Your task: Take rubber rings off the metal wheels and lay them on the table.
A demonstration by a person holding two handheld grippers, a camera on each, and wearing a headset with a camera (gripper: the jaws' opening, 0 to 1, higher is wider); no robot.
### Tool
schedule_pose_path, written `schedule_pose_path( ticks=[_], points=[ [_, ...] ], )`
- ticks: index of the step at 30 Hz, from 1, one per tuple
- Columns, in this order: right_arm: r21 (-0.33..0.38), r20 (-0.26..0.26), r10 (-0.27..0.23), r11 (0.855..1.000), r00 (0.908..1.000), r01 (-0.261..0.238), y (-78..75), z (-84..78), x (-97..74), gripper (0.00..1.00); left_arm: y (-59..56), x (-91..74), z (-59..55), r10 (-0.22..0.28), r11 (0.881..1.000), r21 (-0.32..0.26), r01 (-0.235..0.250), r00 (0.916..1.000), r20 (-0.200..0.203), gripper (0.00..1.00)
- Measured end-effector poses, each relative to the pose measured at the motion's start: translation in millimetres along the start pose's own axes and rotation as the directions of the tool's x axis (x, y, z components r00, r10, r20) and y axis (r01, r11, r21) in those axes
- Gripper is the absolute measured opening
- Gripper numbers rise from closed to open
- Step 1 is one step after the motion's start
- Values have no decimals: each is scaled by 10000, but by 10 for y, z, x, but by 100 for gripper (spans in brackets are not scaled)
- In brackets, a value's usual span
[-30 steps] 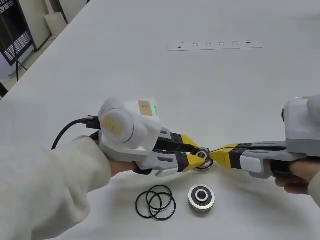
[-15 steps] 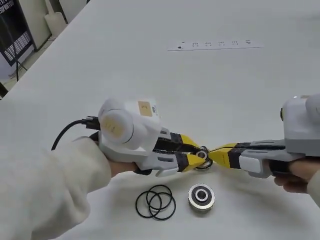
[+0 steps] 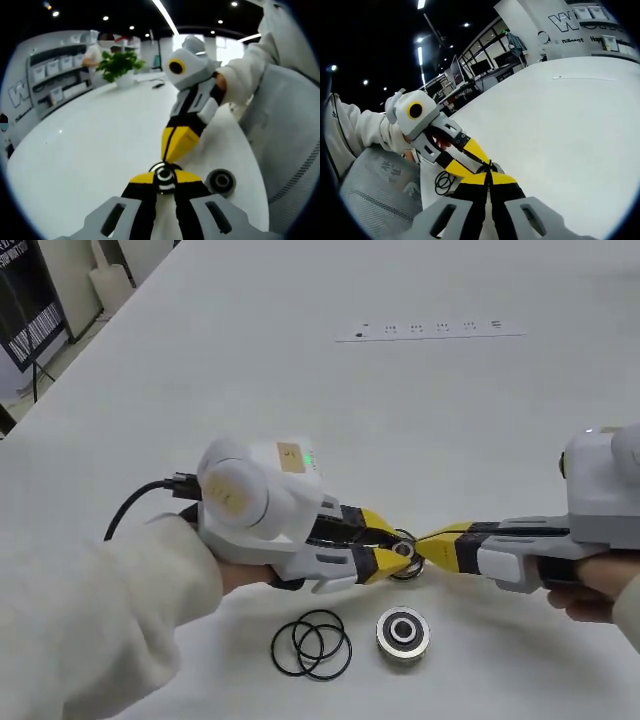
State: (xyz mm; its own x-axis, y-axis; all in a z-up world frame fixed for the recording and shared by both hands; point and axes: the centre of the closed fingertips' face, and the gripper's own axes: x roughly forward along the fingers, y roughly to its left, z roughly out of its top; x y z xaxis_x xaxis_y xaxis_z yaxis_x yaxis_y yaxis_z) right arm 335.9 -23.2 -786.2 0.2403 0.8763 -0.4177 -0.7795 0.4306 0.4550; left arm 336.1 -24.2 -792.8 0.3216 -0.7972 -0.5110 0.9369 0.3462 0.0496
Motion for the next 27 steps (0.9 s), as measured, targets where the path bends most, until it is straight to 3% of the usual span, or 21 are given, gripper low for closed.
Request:
schedule_pose_path(
  ticks=[4, 8, 13, 16, 20, 27],
  points=[
    [-4, -25, -27, 10000, 10000, 27, -6, 0, 0, 0, 3, 1, -3, 7, 10000, -49, -7, 10000, -44, 14],
    [-5, -27, -51, 10000, 10000, 51, -9, 2, -3, 0, 6, 0, 2, 7, 9990, -456, -8, 10000, -27, 14],
    [-22, -24, -66, 10000, 10000, 66, -4, 15, -16, 0, 14, -44, -12, -32, 9987, -515, 11, 9992, -389, 16],
    [-96, -17, -64, 9999, 10000, 64, 9, 26, -23, 0, 3, -105, 42, -2, 9990, -451, -10, 9997, -253, 20],
    [-144, -24, -58, 9999, 10000, 58, 21, 31, -29, 0, 23, -215, 159, 125, 9981, -610, -122, 9999, 60, 32],
    [-299, -9, -33, 9995, 10000, 33, 56, 70, -48, 0, 45, -403, 264, 377, 9980, -518, -360, 9988, 325, 37]
  ],
)
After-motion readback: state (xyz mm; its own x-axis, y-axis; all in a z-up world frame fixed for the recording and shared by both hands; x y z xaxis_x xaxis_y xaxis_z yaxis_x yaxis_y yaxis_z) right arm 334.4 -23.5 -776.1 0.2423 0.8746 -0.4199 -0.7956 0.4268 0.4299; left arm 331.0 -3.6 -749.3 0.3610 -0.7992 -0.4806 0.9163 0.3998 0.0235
